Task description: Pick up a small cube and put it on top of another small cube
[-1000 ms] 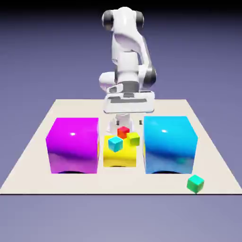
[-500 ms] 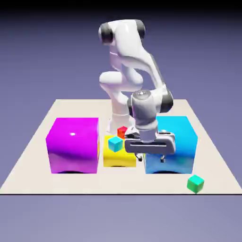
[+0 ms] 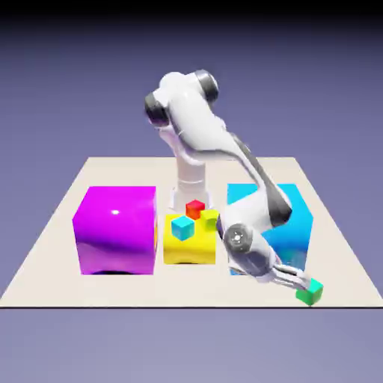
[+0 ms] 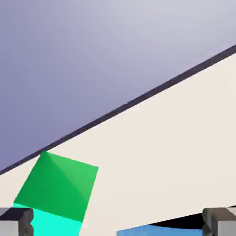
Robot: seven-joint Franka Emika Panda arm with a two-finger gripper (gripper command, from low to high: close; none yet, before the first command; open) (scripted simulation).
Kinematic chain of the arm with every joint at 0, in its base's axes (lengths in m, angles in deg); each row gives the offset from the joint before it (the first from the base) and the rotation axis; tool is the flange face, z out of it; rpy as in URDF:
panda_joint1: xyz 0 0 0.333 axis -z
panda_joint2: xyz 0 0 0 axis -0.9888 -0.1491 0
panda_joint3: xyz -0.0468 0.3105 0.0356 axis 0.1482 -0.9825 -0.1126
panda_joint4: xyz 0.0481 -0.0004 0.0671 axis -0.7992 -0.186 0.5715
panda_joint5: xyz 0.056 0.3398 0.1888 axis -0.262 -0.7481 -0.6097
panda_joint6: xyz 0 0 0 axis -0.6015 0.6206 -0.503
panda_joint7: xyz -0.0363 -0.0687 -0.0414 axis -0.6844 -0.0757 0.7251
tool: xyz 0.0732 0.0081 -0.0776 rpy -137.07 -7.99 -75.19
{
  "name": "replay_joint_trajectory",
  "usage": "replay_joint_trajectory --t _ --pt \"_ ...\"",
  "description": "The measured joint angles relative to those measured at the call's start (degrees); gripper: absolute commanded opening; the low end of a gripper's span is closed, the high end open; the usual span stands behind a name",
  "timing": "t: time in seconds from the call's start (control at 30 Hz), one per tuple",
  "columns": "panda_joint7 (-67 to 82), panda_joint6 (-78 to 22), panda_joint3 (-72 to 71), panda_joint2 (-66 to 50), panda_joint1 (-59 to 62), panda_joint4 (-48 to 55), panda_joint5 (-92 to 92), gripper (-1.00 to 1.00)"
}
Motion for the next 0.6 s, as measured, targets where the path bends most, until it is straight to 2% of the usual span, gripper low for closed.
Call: replay_joint_trajectory --t 0.37,0.47,0.5,0.6 --pt "-12.1 -14.7 -10.0 -22.3 4.9 16.5 -3.8 0.00" --pt "-10.7 -9.8 -9.8 -24.1 3.0 14.0 -4.1 0.00" --pt "-10.3 -8.3 -9.8 -24.7 2.4 13.2 -4.2 -1.00" --pt "-11.0 -10.7 -9.8 -23.8 3.3 14.5 -4.1 -1.00"
